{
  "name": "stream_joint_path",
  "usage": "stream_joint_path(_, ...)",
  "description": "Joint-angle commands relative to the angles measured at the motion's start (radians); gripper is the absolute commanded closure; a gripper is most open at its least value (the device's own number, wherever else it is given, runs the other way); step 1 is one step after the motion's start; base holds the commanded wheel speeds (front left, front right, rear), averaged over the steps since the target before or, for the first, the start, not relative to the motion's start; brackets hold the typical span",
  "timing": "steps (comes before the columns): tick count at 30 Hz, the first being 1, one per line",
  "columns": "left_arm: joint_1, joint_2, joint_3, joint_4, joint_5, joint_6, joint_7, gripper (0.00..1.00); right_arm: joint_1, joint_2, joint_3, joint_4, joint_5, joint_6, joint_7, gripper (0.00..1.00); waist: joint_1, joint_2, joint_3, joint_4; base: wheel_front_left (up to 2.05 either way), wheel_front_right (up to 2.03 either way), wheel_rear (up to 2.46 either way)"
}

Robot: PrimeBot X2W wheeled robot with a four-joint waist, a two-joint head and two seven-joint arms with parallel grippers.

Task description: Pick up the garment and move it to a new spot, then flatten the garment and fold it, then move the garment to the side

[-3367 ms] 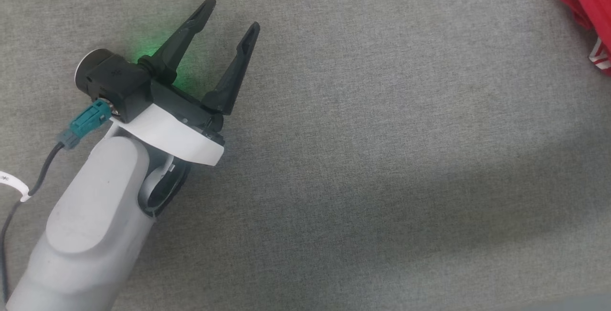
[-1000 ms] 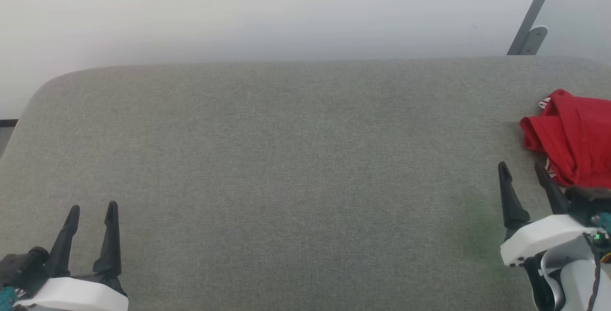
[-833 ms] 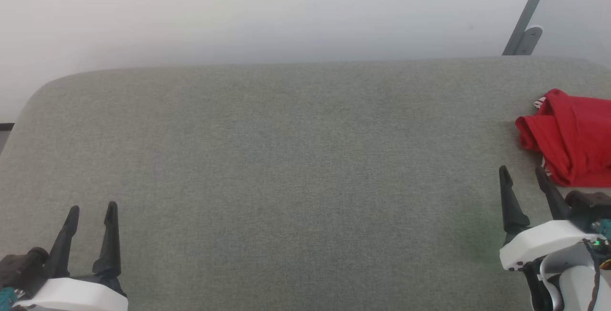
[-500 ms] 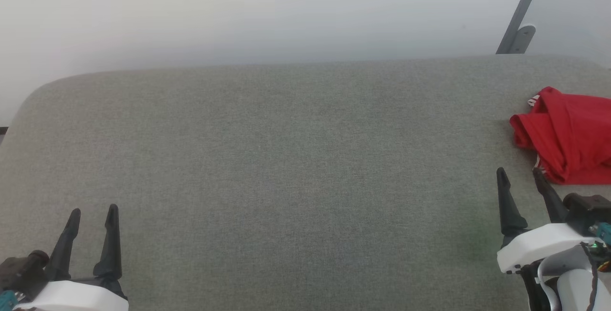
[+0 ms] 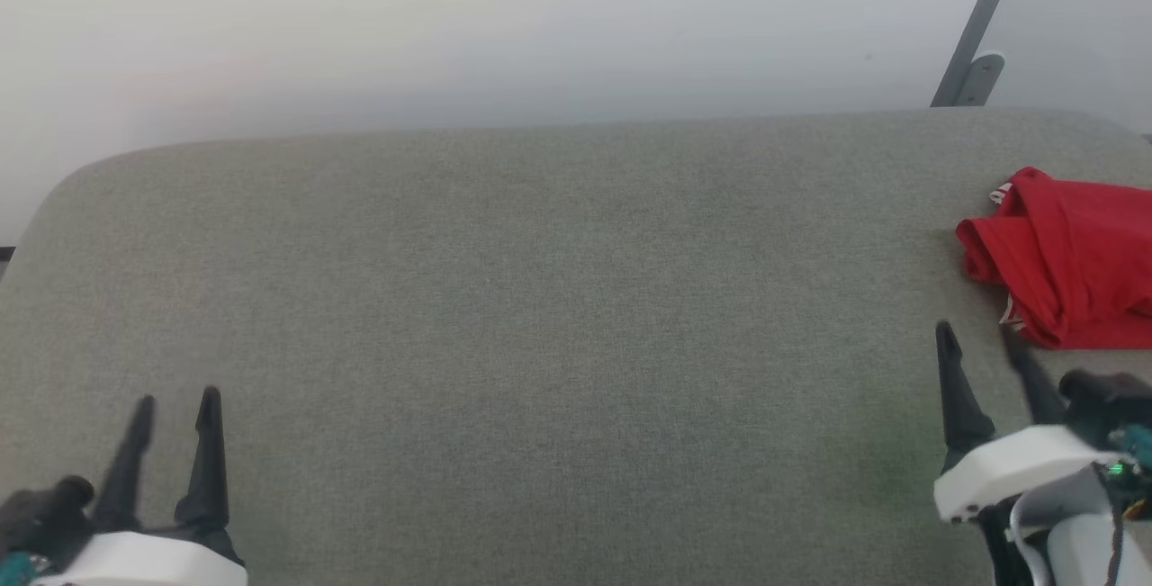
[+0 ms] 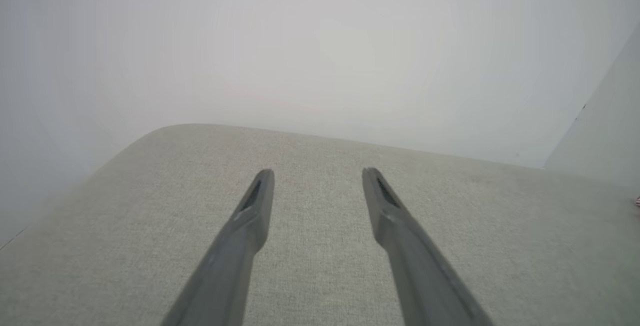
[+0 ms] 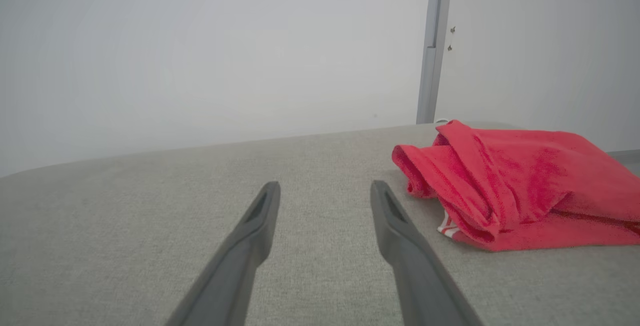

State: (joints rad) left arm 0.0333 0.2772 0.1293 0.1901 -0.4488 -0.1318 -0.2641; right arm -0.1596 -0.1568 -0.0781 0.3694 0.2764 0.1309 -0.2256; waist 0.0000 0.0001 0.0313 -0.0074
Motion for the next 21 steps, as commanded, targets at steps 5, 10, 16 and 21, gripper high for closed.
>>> stream_joint_path(5,0.002,-0.026,-0.003,0.022,-0.037,0.0,0.014,1.0,0.013,0.012,-0.004,0.022,0.04,0.0,0.016,1.0,0.0,-0.0001,-0.001,0.0,0.0,0.0,0.0)
stream_joint_path(10,-0.009,-0.04,-0.003,0.024,-0.116,0.0,0.04,1.0,0.015,0.018,-0.008,0.011,0.132,0.0,0.041,1.0,0.0,-0.0001,-0.002,0.0,0.0,0.0,0.0)
stream_joint_path(16,-0.02,-0.055,-0.004,0.026,-0.206,0.0,0.069,1.0,0.02,0.025,-0.007,-0.005,0.236,0.0,0.064,1.0,0.0,-0.0001,-0.003,0.001,0.0,0.0,0.0)
stream_joint_path(21,-0.03,-0.068,-0.005,0.027,-0.276,0.0,0.091,1.0,0.024,0.031,-0.008,-0.015,0.316,0.0,0.083,1.0,0.0,-0.0001,-0.004,0.001,0.0,0.0,0.0)
